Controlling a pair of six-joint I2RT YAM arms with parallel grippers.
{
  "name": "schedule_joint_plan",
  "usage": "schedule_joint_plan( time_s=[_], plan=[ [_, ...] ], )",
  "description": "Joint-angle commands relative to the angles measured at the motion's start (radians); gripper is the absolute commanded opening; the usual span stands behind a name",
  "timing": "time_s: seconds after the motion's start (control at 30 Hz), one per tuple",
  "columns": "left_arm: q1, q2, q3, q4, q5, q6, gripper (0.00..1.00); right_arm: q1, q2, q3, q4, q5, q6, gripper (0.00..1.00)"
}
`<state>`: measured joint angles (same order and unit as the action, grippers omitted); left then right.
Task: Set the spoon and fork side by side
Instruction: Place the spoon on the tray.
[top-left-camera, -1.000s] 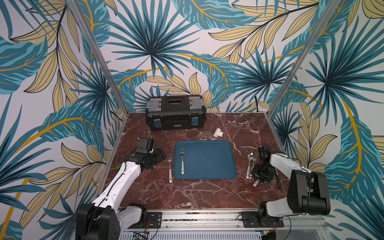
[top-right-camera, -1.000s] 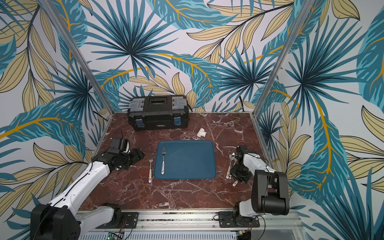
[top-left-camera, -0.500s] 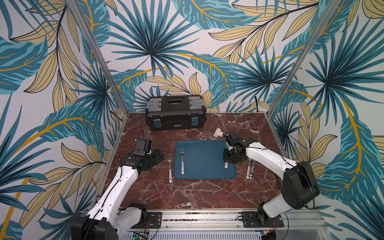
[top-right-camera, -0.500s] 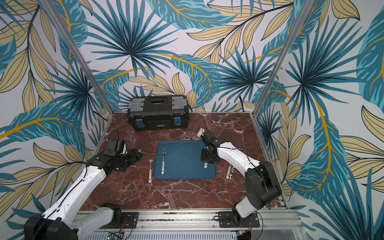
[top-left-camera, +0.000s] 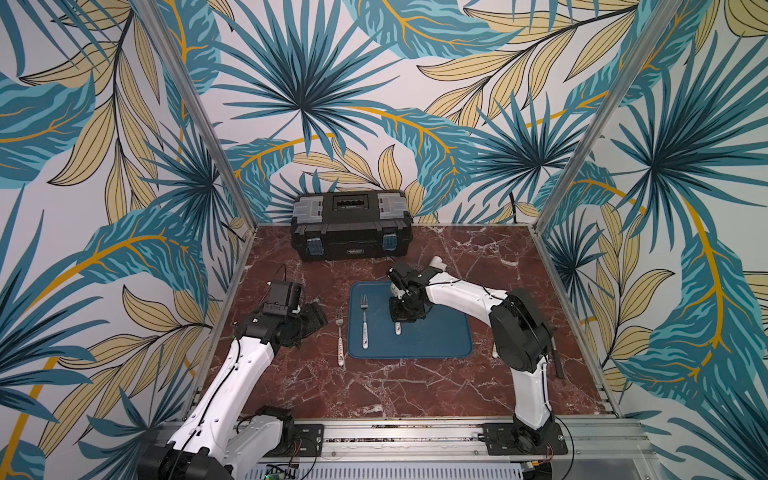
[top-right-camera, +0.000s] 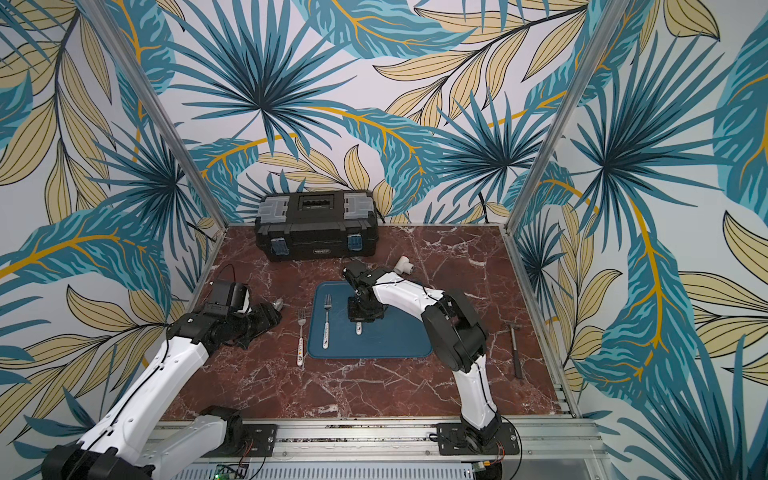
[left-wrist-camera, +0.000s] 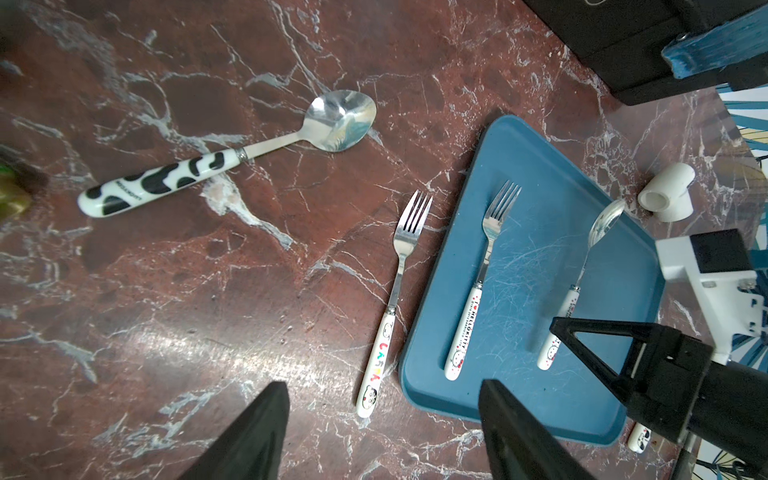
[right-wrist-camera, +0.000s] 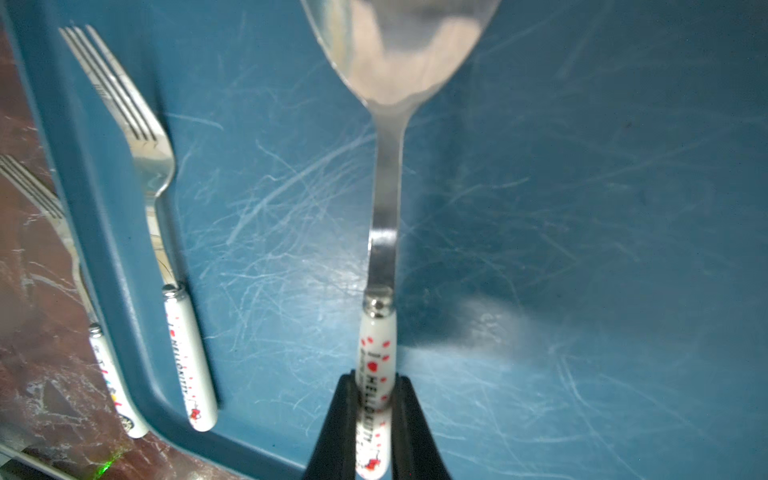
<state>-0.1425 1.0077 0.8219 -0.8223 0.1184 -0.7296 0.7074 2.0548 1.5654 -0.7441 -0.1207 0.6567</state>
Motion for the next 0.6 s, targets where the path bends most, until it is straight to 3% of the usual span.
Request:
schedule_joint_plan(
  time_s=[0.0,0.57],
  plan=[
    [0.003,-0.015,0.046,-0.019,-0.004,-0.001,0.77,0.037,0.031,0.034,-0.035,-0.051,0.059,0.07],
    [0.003,-0.001,0.036,-0.001,0.017,-0.009,0.77,0.121,0.089,0.056,-0.010,-0.093,0.122,0.07]
  ],
)
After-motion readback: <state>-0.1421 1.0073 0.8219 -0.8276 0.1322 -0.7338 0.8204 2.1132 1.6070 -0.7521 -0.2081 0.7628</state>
